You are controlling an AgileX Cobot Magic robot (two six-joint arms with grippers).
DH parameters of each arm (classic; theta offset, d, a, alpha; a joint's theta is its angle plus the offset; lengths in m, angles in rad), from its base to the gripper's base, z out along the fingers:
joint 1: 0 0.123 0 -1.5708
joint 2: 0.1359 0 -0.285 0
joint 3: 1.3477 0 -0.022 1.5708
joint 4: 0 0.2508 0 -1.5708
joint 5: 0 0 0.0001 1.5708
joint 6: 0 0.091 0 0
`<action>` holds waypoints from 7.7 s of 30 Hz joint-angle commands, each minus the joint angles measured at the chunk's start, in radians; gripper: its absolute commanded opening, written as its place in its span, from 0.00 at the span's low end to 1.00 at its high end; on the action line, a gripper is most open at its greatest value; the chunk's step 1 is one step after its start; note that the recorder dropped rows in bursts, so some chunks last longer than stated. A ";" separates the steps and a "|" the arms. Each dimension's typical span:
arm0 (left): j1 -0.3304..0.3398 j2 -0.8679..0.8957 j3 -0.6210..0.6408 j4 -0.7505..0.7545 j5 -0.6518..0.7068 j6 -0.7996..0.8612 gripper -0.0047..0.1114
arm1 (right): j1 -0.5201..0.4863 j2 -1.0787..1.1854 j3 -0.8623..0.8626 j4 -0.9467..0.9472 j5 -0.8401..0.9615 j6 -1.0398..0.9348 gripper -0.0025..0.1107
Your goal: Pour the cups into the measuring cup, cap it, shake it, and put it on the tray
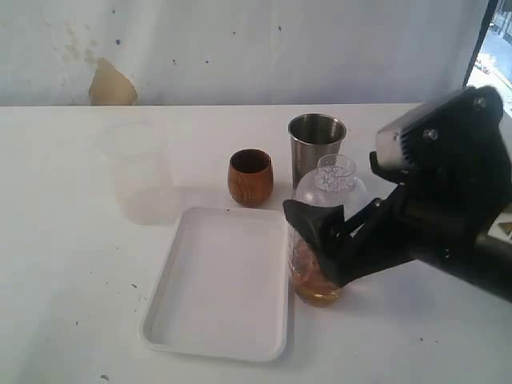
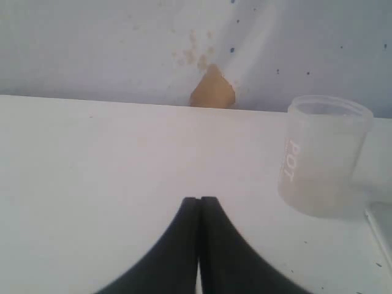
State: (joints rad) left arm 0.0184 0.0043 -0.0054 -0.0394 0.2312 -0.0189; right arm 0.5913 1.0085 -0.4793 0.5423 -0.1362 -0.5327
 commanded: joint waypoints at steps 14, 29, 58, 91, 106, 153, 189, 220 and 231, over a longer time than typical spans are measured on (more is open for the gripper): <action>-0.001 -0.004 0.005 0.002 0.002 0.000 0.04 | 0.060 0.100 0.240 -0.153 -0.376 0.261 0.95; -0.001 -0.004 0.005 0.002 0.002 0.000 0.04 | 0.060 0.401 0.260 -0.208 -0.647 0.329 0.95; -0.001 -0.004 0.005 0.002 0.002 0.000 0.04 | 0.060 0.768 0.113 -0.113 -0.964 0.432 0.95; -0.001 -0.004 0.005 0.002 0.002 0.000 0.04 | 0.060 0.818 0.081 -0.096 -0.949 0.460 0.94; -0.001 -0.004 0.005 0.002 0.002 0.000 0.04 | 0.060 0.818 0.081 -0.089 -0.972 0.458 0.02; -0.001 -0.004 0.005 0.002 0.002 0.000 0.04 | -0.093 0.293 -0.262 -0.211 -0.178 0.288 0.02; -0.001 -0.004 0.005 0.002 0.002 0.000 0.04 | -0.008 0.248 -0.258 -0.270 -0.164 0.264 0.02; -0.001 -0.004 0.005 0.002 0.002 0.000 0.04 | -0.072 0.327 -0.226 -0.136 -0.074 0.151 0.02; -0.001 -0.004 0.005 0.002 0.002 0.000 0.04 | -0.118 0.254 -0.228 -0.061 -0.086 0.156 0.02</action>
State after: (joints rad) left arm 0.0184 0.0043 -0.0054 -0.0394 0.2312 -0.0189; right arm 0.5008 1.2777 -0.6991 0.5228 -0.2207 -0.4411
